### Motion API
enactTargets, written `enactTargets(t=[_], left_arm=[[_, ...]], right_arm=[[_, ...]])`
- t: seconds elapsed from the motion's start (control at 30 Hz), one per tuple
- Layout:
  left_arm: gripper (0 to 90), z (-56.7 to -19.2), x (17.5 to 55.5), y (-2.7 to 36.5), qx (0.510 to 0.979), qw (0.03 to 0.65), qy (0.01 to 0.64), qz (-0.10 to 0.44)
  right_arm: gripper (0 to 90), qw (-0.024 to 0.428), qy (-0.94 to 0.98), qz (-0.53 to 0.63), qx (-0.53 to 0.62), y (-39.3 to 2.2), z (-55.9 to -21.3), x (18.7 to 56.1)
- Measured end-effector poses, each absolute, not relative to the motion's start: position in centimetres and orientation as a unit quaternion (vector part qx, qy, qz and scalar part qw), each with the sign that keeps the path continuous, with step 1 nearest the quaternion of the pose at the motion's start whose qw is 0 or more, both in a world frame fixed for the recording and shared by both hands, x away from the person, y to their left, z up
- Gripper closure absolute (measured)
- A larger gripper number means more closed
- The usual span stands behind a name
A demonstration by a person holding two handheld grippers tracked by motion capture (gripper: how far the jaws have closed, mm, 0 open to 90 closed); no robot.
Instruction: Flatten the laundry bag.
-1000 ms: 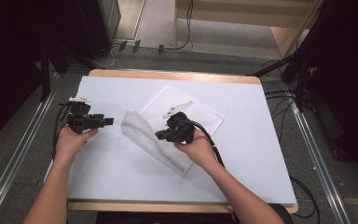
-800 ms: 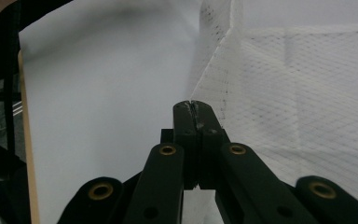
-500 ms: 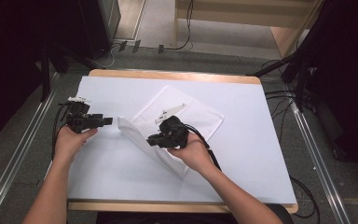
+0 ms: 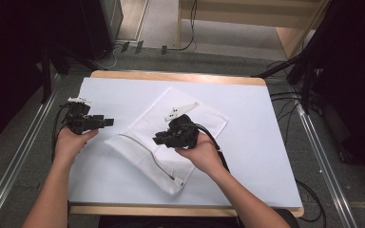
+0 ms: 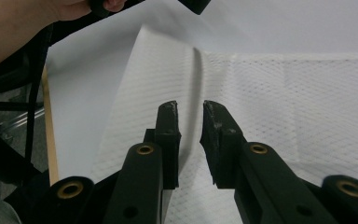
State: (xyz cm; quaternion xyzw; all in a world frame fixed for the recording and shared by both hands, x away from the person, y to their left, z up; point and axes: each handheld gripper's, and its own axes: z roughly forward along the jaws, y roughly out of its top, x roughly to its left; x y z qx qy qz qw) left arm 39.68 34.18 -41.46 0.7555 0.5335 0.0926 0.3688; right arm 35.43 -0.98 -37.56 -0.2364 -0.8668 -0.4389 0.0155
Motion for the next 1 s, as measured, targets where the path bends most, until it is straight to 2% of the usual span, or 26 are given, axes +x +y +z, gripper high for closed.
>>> enactTargets(t=[0.47, 1.0], left_arm=[[42.2, -41.6, 40.8, 31.6, 0.780, 0.359, 0.506, 0.081], [43.2, -42.2, 42.8, 28.3, 0.810, 0.341, 0.474, 0.057]], right_arm=[[74.6, -0.003, -0.863, -0.426, -0.273, -3.7, -39.6, 36.3], [69.3, -0.045, -0.836, -0.409, -0.364, -10.4, -42.4, 38.1]])
